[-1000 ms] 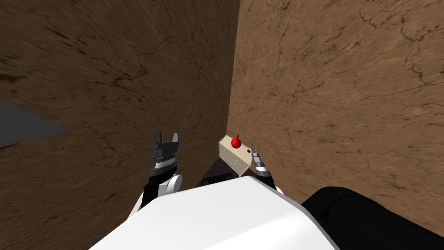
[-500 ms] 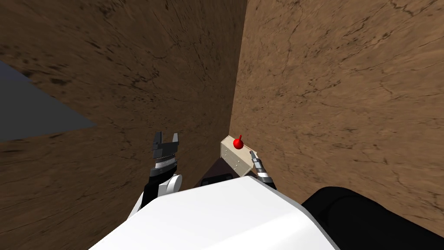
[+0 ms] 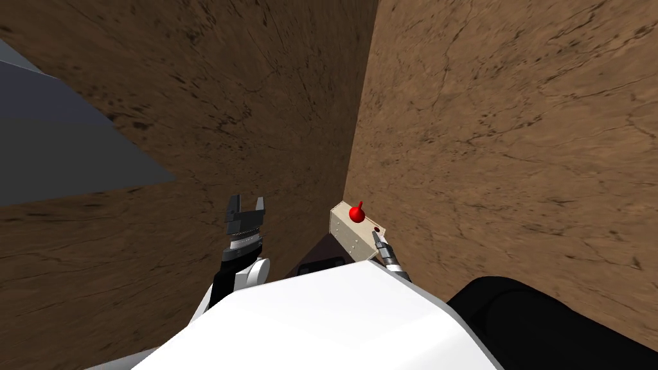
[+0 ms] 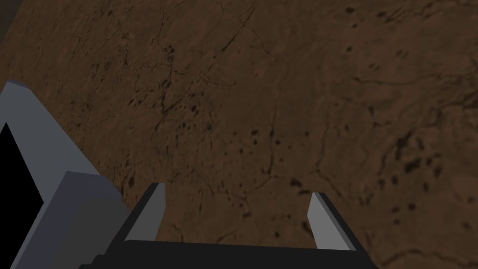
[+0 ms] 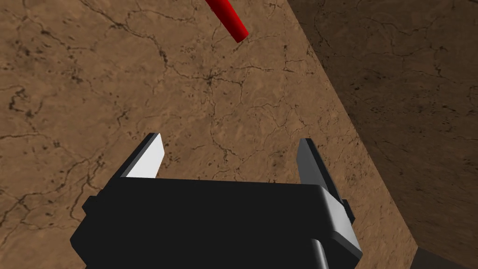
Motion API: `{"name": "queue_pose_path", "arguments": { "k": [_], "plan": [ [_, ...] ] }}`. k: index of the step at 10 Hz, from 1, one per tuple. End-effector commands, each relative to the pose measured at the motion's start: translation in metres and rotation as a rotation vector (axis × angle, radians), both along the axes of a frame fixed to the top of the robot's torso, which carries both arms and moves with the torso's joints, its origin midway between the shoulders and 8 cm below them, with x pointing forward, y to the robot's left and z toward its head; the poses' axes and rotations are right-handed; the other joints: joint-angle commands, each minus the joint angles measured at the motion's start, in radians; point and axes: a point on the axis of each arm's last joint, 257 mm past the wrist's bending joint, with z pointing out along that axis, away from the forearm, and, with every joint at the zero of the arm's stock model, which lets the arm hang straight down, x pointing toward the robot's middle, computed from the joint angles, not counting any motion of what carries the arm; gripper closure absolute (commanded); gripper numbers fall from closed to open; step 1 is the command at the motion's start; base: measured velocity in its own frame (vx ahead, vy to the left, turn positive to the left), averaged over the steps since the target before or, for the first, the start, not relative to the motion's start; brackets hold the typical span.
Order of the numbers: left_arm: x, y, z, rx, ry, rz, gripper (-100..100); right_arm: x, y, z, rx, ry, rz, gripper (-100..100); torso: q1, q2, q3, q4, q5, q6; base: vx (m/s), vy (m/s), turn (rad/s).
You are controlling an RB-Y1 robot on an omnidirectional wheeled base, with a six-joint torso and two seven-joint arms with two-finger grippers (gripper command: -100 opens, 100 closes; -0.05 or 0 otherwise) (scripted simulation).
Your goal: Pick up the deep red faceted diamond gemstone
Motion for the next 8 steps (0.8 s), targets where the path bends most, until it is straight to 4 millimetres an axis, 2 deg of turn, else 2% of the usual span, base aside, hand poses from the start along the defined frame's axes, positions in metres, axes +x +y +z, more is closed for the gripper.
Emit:
{"name": "queue_pose_path", "arguments": {
  "k": [1,2,5,8],
  "plan": [
    [0.0,0.0,0.0,0.0,0.0,0.0,0,-0.011,-0.004,-0.016,-0.034,0.04,-0.01,-100,0.0,0.0,0.0,0.0,0.0,0.0,-0.002,-0.012,0.088],
    [0.0,0.0,0.0,0.0,0.0,0.0,0,-0.013,-0.005,-0.02,-0.032,0.05,-0.013,-100,0.0,0.0,0.0,0.0,0.0,0.001,0.0,-0.005,-0.019],
    [0.0,0.0,0.0,0.0,0.0,0.0,0,-0.04,-0.019,-0.055,-0.124,0.163,-0.036,-100,0.0,0.0,0.0,0.0,0.0,0.001,0.001,-0.013,0.147],
    [0.0,0.0,0.0,0.0,0.0,0.0,0,-0.063,-0.028,-0.082,-0.179,0.25,-0.052,-100,-0.001,-0.001,0.0,0.0,0.0,0.0,0.004,-0.022,0.137]
  ]
}}
